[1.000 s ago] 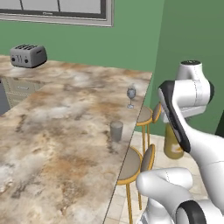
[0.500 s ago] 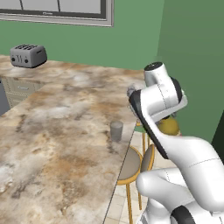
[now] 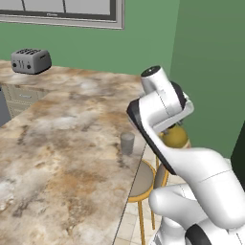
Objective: There is a wine glass and glass cup on the dining counter. Place the wine bottle next to the wine glass and the juice bottle next to the glass cup.
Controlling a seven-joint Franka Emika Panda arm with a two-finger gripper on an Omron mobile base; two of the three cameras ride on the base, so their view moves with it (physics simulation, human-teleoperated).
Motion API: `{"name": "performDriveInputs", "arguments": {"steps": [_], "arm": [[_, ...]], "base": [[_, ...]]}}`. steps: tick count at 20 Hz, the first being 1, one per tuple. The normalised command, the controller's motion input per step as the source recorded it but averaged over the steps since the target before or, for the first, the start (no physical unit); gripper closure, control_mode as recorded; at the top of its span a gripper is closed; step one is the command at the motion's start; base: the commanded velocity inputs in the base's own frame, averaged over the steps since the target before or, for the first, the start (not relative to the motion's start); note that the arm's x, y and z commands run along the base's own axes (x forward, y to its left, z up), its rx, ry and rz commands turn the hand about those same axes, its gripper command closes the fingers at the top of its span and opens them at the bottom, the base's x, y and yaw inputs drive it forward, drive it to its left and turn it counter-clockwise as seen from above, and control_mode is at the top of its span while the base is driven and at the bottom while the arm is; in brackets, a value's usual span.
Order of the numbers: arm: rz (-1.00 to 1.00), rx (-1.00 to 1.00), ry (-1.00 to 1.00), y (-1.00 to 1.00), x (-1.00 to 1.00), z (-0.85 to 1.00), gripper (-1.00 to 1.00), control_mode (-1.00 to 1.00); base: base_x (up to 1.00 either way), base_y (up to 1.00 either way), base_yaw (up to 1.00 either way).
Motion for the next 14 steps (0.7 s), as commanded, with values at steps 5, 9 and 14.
{"name": "performDriveInputs", "arguments": {"steps": [5, 9, 14], "arm": [[0.07, 0.00, 0.01, 0.32, 0.00, 0.08, 1.00, -1.00], [0.14, 0.01, 0.01, 0.35, 0.03, -0.02, 1.00, -1.00], [0.22, 0.15, -0.02, 0.21, -0.01, -0.20, 1.00, -1.00]], "base": [[0.00, 0.00, 0.00], [0.00, 0.00, 0.00], [0.00, 0.00, 0.00]]}}
